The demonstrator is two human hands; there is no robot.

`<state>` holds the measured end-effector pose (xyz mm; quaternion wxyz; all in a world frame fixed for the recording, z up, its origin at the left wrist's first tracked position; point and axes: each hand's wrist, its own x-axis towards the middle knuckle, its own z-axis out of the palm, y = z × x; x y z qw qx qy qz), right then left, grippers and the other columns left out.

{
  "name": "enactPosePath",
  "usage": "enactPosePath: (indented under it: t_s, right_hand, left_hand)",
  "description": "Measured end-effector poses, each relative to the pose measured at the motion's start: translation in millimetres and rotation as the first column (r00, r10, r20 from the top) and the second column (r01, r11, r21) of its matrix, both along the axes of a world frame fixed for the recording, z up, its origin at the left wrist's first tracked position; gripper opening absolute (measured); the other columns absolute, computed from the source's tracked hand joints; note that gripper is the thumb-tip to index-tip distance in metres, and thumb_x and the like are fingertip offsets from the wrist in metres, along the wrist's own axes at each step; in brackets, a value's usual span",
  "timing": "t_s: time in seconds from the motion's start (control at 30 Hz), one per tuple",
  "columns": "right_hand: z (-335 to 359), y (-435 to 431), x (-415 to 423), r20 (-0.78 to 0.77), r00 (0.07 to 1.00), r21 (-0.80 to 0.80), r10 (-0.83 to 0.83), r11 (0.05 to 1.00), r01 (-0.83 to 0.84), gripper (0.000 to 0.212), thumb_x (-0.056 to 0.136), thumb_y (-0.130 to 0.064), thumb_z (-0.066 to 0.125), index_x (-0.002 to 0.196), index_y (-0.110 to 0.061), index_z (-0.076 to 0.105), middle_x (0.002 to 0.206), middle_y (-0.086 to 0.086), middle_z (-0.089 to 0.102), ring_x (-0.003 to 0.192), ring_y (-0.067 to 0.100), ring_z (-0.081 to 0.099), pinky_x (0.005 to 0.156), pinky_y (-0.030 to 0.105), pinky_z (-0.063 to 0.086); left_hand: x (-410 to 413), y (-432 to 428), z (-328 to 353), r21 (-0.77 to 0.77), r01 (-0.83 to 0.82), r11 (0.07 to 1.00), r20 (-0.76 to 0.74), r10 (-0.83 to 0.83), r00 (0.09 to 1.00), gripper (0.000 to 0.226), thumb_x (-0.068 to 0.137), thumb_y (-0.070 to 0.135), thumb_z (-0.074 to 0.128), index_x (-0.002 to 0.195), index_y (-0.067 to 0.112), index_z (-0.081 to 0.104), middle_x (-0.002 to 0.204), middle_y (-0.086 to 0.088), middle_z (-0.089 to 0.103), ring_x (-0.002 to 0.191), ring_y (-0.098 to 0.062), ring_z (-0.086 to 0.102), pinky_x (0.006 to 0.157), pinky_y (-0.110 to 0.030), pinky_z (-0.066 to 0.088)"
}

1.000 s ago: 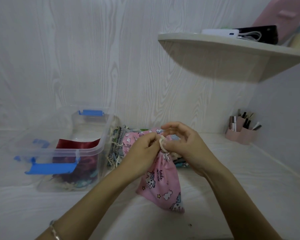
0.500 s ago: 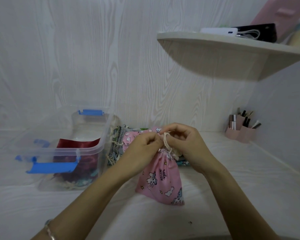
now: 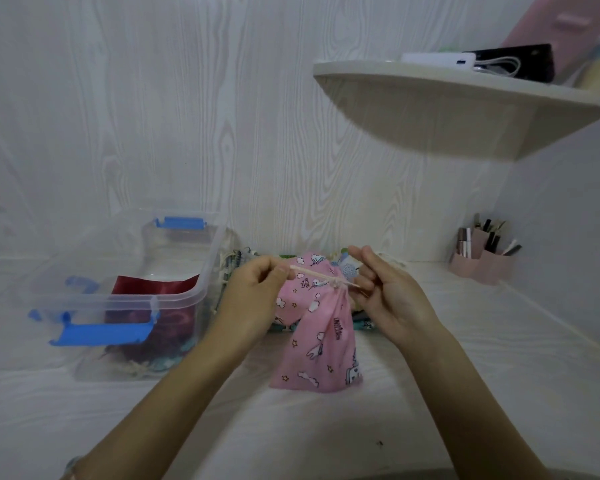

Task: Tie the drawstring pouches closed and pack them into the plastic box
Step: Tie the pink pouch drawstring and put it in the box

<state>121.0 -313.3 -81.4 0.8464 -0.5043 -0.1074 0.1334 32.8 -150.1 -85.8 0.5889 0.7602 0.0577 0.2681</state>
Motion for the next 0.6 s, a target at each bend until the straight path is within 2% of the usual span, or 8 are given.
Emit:
enactPosePath:
  t_s: [0.07,0.17,0.23,0.3,0.37,0.43,0.53,0.6]
  right_hand:
    - [1.7,-3.7,0.2,0.172,0.985,-0.307,0.009,0.951,0.045,0.032,0.093,-0.019,0.060,0.108,0.009,0.066,0.057,-0.004,0.027,0.049,0.008,0.029,0.052,0.018,0.036]
    - [13.0,-5.3,-6.0,0.399,0.893,-0.700,0.207,0.698,0.151,0.039,0.093,-0.022,0.062,0.081,0.015,0.062,0.055,0.002,0.030,0.047,0.008,0.029,0.046,0.016,0.030]
    - [20.2,-4.6,-9.2,0.368,0.857,-0.817,0.362,0.566,0.112,0.038,0.093,-0.020,0.057,0.076,0.014,0.058,0.056,0.001,0.030,0.048,0.008,0.028,0.049,0.019,0.027]
    - [25.1,-3.1,-13.6,0.269,0.848,-0.841,0.456,0.541,-0.024,0.041,0.086,-0.029,0.061,0.079,0.011,0.060,0.062,0.007,0.034,0.057,0.017,0.034,0.062,0.027,0.034]
    - [25.0,-3.2,-17.0,0.211,0.825,-0.829,0.524,0.543,-0.134,0.049,0.081,-0.039,0.066,0.094,0.008,0.068,0.075,0.015,0.057,0.071,0.033,0.051,0.080,0.036,0.045]
    - [20.6,-3.6,-18.5,0.232,0.820,-0.787,0.523,0.597,-0.158,0.038,0.089,-0.036,0.063,0.099,0.000,0.073,0.101,0.022,0.071,0.097,0.038,0.065,0.094,0.039,0.048]
    - [11.3,-6.8,-14.2,0.255,0.869,-0.689,0.424,0.710,-0.144,0.039,0.094,-0.022,0.060,0.103,0.015,0.063,0.110,0.038,0.062,0.096,0.050,0.059,0.088,0.042,0.044]
    - [9.1,-10.0,-11.9,0.228,0.905,-0.599,0.358,0.784,-0.160,0.028,0.093,-0.014,0.059,0.097,0.012,0.067,0.090,0.023,0.068,0.081,0.037,0.060,0.080,0.037,0.046]
  left_hand:
    - [-4.9,0.6,-1.0,0.166,0.060,0.984,0.022,-0.065,0.998,0.025,0.097,0.018,0.048,0.078,0.016,0.064,0.066,0.011,0.047,0.056,0.002,0.042,0.058,-0.017,0.036]
    - [-0.5,6.7,-2.5,0.543,0.017,0.840,0.075,-0.068,0.995,0.020,0.095,0.025,0.053,0.077,0.030,0.061,0.088,0.012,0.051,0.090,-0.003,0.045,0.083,-0.027,0.034]
    - [3.6,9.5,4.7,0.722,-0.183,0.667,0.217,0.033,0.976,0.011,0.091,0.030,0.059,0.084,0.029,0.068,0.089,0.008,0.047,0.093,-0.014,0.044,0.082,-0.031,0.028]
    - [6.0,7.3,16.4,0.782,-0.249,0.571,0.270,0.048,0.962,0.013,0.090,0.031,0.061,0.092,0.024,0.072,0.081,0.007,0.047,0.080,-0.017,0.050,0.072,-0.032,0.035]
    - [8.0,-0.2,24.1,0.763,-0.138,0.631,0.165,0.016,0.986,0.019,0.094,0.032,0.056,0.099,0.022,0.072,0.081,0.009,0.055,0.075,-0.012,0.054,0.069,-0.029,0.044]
    - [12.4,-7.8,23.9,0.662,-0.016,0.750,0.064,-0.036,0.997,0.023,0.096,0.031,0.053,0.109,0.022,0.068,0.090,0.008,0.066,0.078,-0.008,0.060,0.074,-0.027,0.049]
    - [14.2,-11.3,13.6,0.311,0.296,0.903,-0.124,-0.270,0.955,0.036,0.095,0.033,0.054,0.129,0.023,0.053,0.076,0.002,0.063,0.065,-0.010,0.055,0.065,-0.021,0.046]
    - [13.0,-5.1,5.1,0.141,0.373,0.917,-0.177,-0.348,0.921,0.037,0.091,0.029,0.062,0.127,0.024,0.055,0.063,-0.009,0.053,0.062,-0.018,0.048,0.064,-0.028,0.043]
